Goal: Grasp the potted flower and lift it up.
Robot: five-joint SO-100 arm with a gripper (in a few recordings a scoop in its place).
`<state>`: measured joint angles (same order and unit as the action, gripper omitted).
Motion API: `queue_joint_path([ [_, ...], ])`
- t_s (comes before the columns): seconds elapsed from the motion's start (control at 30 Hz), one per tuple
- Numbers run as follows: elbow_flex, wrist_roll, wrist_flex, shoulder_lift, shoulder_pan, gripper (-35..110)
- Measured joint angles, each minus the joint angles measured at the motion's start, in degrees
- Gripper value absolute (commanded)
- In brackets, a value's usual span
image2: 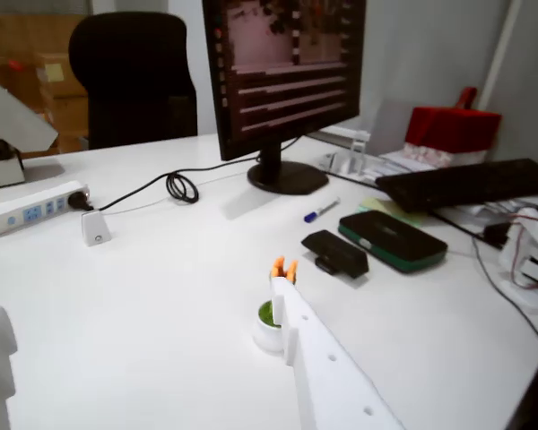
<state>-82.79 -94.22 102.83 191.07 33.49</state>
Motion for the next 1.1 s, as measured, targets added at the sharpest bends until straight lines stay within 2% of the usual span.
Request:
queue_joint_path([
  [1.1,-3.60,-1.23,-1.85,0.35,10.20,36],
])
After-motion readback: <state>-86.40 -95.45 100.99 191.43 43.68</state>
